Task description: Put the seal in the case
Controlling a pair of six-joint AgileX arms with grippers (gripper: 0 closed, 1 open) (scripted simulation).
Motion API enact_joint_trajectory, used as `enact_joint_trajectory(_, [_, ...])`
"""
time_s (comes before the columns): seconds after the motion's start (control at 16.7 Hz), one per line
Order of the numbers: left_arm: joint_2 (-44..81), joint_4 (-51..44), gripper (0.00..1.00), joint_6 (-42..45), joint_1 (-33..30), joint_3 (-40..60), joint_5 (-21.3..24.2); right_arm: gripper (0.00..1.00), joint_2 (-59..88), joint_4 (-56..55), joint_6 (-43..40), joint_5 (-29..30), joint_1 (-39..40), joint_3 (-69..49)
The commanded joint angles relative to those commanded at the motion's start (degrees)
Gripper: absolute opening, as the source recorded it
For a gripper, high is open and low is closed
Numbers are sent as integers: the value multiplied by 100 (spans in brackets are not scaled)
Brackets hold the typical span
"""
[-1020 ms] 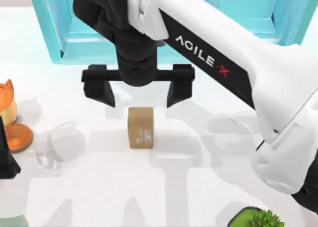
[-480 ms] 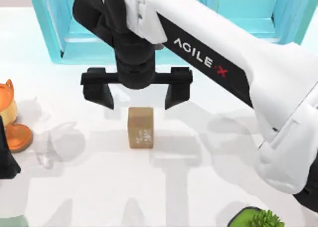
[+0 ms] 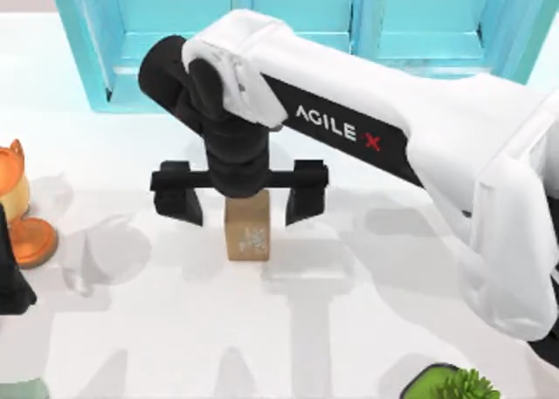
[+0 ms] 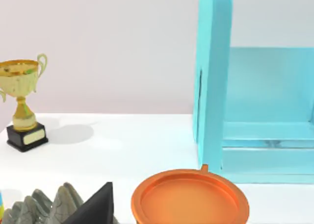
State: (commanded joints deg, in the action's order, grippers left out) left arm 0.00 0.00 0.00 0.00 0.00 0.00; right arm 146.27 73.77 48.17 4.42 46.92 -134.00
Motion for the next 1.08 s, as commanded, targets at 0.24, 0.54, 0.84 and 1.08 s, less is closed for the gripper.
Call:
enact_joint_trajectory(0.24, [0,0,100,0,0,0,0,100,-98,-579,-10,-2,-8,676])
enact_joint_trajectory(0.54, [0,0,100,0,0,0,0,100,-105,-618,-10,-2,-9,722])
enact_joint_trajectory(0.84, [0,0,100,0,0,0,0,62,-105,-618,-10,-2,-9,722])
enact_joint_trajectory(1.08, [0,0,100,0,0,0,0,32,-105,-618,-10,-2,-9,722])
